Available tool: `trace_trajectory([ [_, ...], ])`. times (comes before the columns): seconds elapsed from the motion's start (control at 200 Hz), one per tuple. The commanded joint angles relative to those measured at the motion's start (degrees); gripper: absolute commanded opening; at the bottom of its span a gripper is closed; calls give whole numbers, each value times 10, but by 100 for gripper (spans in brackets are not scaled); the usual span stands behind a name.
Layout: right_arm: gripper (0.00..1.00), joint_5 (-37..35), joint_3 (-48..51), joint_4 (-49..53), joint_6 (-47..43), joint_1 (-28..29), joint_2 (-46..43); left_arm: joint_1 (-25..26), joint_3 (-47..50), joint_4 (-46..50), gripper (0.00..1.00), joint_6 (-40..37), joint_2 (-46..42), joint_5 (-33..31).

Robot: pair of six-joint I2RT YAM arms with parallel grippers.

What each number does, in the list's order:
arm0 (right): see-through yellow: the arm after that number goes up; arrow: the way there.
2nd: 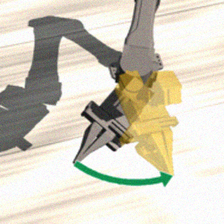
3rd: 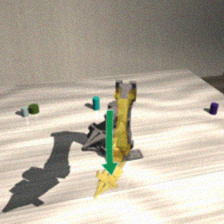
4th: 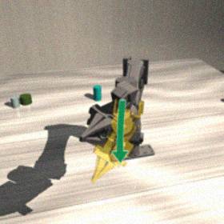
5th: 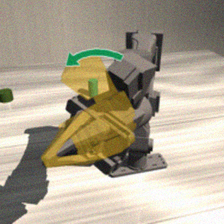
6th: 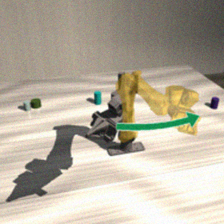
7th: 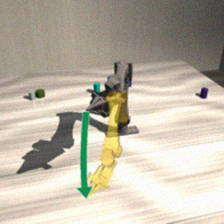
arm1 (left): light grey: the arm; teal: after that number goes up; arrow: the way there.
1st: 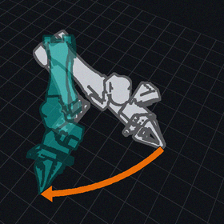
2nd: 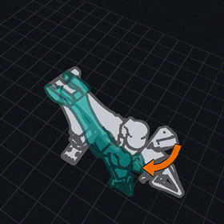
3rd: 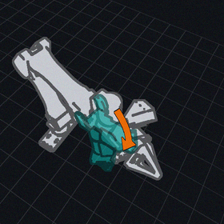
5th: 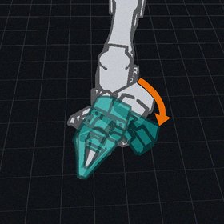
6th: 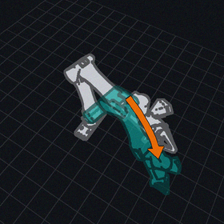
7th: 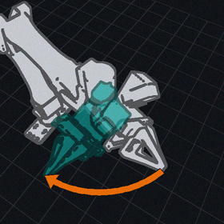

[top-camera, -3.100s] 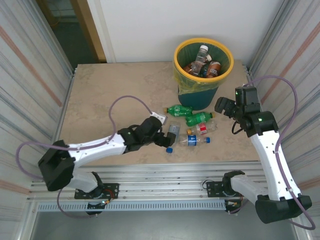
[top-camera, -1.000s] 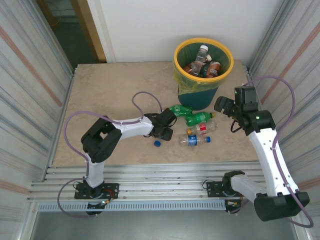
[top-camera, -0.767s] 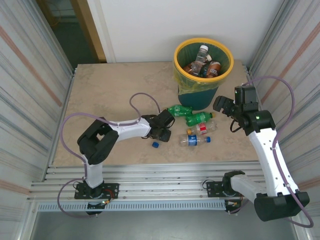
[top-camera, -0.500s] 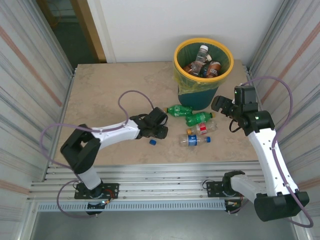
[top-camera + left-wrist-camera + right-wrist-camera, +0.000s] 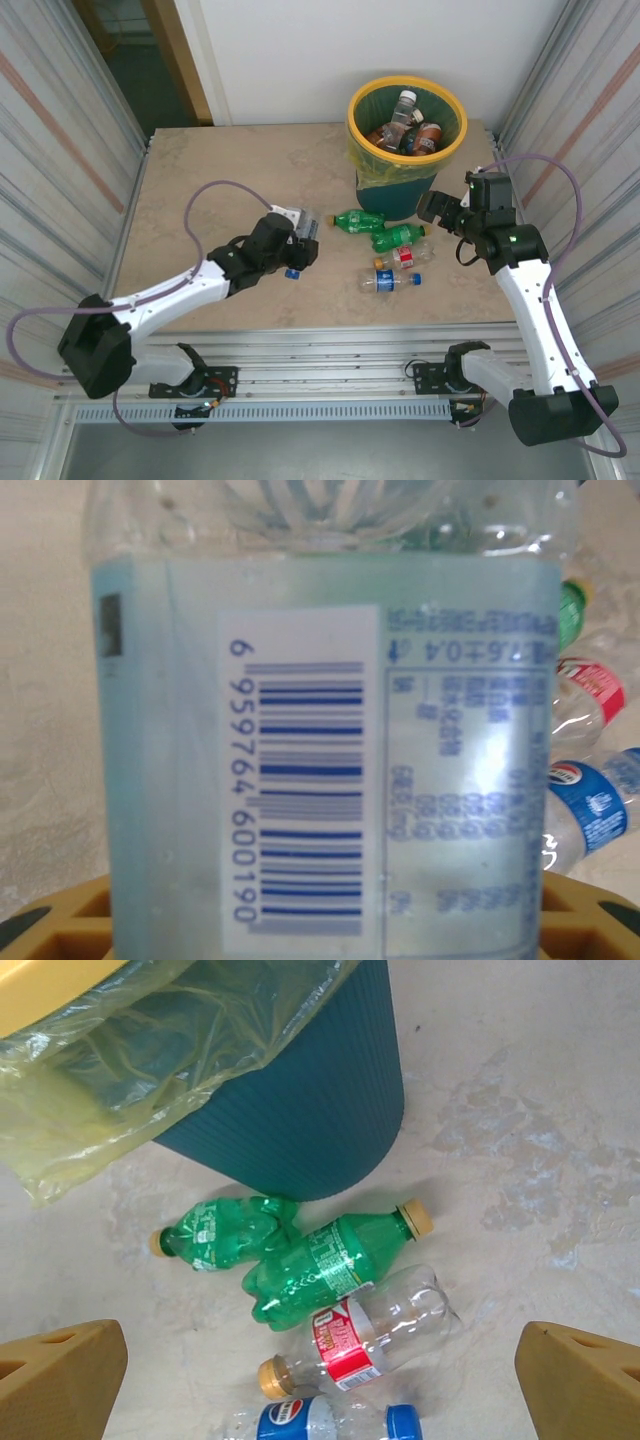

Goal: Put the plastic bottles in the bin

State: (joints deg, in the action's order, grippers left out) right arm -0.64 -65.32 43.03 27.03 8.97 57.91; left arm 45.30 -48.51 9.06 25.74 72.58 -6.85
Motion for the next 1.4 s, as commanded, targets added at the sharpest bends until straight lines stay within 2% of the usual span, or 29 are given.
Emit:
trace_trajectory([
  [0.0, 98, 22, 9, -20, 15, -3, -9, -9, 24, -41, 51, -9, -45, 9],
  [0.336, 98, 58, 11, -46, 23, -1, -2, -19, 67, -85, 51, -42, -130, 23],
  [0.781, 98, 96, 6, -80, 30, 26, 13, -22, 90, -108, 51, -78, -172, 24],
  [0.997, 98, 110, -16, -100, 35, 88, 33, -22, 102, -122, 51, -89, -184, 24],
  [1.157, 98, 122, -44, -122, 46, 158, 64, -22, 109, -132, 52, -102, -194, 30],
  [1.398, 98, 177, -89, -193, 69, 265, 127, -23, 114, -155, 52, -129, -201, 47],
])
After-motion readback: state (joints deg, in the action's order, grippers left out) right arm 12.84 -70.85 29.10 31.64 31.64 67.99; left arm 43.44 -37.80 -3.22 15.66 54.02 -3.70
